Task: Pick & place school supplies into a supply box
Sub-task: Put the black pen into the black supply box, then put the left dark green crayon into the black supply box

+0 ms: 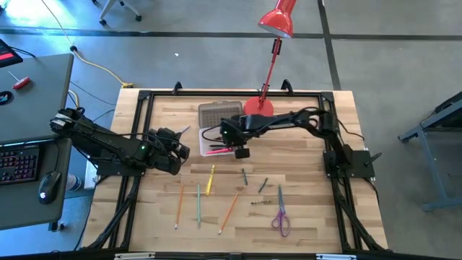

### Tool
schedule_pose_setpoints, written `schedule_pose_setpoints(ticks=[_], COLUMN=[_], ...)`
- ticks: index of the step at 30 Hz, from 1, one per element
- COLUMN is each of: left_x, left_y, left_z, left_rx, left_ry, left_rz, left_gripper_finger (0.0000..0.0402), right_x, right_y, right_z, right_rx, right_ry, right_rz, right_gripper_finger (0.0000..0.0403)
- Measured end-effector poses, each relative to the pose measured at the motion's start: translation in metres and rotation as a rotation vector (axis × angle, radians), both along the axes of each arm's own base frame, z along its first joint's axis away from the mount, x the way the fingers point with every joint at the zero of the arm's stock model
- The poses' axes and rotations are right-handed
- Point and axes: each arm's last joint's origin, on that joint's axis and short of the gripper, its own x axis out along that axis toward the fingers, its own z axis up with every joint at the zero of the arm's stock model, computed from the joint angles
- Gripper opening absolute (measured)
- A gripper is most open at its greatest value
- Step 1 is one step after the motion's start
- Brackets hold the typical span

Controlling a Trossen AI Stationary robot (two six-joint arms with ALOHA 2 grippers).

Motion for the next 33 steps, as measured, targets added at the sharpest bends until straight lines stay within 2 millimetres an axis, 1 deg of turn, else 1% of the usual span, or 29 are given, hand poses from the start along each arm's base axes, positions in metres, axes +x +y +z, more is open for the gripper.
schedule_pose_setpoints(ticks=[3, 6, 8, 12, 14, 17, 20, 22, 24, 26, 30, 33], left_x=[0.0, 0.0, 0.0, 0.0, 0.0, 0.0, 0.0, 0.0, 0.0, 0.0, 0.0, 0.001], left_y=[0.0, 0.0, 0.0, 0.0, -0.001, -0.001, -0.001, -0.001, -0.001, -0.002, -0.002, -0.002], left_z=[-0.001, -0.001, -0.001, -0.001, -0.001, -0.001, -0.001, -0.001, -0.002, -0.002, -0.003, -0.002], left_rx=[-0.017, -0.019, -0.019, -0.027, -0.032, -0.035, -0.039, -0.05, -0.067, -0.09, -0.099, -0.095], left_ry=[0.007, 0.008, 0.008, 0.009, 0.011, 0.009, 0.003, 0.006, 0.013, 0.026, 0.031, 0.027], left_rz=[-0.006, -0.007, -0.007, -0.01, -0.012, -0.012, -0.009, -0.013, -0.019, -0.031, -0.037, -0.034], left_gripper_finger=[0.0031, 0.0031, 0.0031, 0.0031, 0.0031, 0.0031, 0.0031, 0.0031, 0.0031, 0.0031, 0.0031, 0.0031], right_x=[0.005, 0.007, 0.009, 0.011, 0.012, 0.013, 0.012, 0.009, 0.007, 0.004, -0.006, -0.015], right_y=[-0.003, -0.003, -0.002, 0.003, 0.009, 0.023, 0.039, 0.05, 0.062, 0.075, 0.099, 0.112], right_z=[-0.007, -0.008, -0.005, 0.007, 0.016, 0.031, 0.041, 0.044, 0.042, 0.036, 0.015, 0.002], right_rx=[0.004, -0.003, -0.03, -0.105, -0.131, -0.126, -0.056, 0.03, 0.111, 0.16, 0.152, 0.153], right_ry=[0.014, 0.026, 0.023, 0.05, 0.075, 0.11, 0.104, 0.116, 0.129, 0.137, 0.192, 0.226], right_rz=[-0.003, 0.008, 0.004, -0.005, -0.001, 0.0, -0.102, -0.192, -0.284, -0.348, -0.393, -0.453], right_gripper_finger=[0.0024, 0.0047, 0.0065, 0.0096, 0.0108, 0.0117, 0.0119, 0.0118, 0.0117, 0.0118, 0.0118, 0.0118])
